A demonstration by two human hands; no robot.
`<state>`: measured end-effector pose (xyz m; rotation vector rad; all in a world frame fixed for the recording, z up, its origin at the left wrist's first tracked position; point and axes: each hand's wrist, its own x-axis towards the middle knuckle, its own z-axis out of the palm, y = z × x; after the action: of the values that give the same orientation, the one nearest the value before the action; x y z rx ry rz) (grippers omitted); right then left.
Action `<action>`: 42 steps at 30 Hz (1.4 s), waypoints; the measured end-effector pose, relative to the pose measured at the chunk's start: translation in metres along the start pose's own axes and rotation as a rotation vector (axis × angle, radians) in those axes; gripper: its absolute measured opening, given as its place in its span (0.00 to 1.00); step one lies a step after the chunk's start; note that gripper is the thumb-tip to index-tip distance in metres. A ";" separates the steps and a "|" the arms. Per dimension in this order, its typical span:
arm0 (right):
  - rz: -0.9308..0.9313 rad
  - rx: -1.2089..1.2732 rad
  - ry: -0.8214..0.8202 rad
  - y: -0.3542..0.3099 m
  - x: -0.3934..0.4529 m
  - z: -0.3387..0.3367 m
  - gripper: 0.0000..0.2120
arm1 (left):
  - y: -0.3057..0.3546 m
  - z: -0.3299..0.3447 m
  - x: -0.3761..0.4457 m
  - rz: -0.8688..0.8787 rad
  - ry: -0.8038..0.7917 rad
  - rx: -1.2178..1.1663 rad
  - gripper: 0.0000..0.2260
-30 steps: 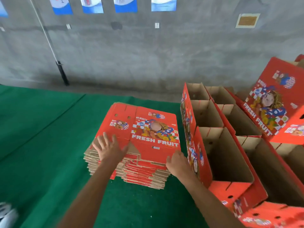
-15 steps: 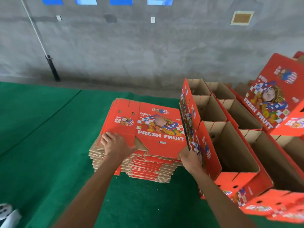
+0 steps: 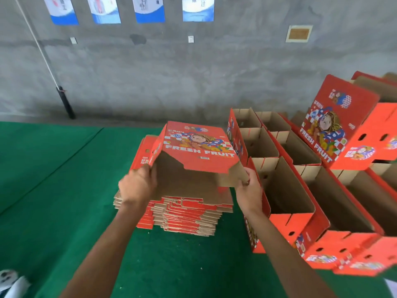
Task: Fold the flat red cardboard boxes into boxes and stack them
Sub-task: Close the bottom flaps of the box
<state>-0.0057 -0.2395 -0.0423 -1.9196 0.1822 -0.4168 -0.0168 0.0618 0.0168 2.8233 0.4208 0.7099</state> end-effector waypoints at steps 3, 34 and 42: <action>-0.159 0.077 0.001 -0.032 -0.008 -0.037 0.15 | 0.007 -0.046 -0.003 -0.022 0.130 -0.233 0.21; -0.227 -0.377 -0.106 0.057 -0.086 -0.254 0.20 | 0.068 -0.003 -0.209 0.211 -0.091 -0.980 0.07; -0.084 -0.355 -0.025 0.076 -0.089 -0.267 0.19 | 0.052 -0.014 -0.207 1.031 0.010 -0.523 0.18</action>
<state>-0.1816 -0.4721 -0.0424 -2.2865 0.1679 -0.4380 -0.1870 -0.0511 -0.0464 2.3546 -1.1313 0.8090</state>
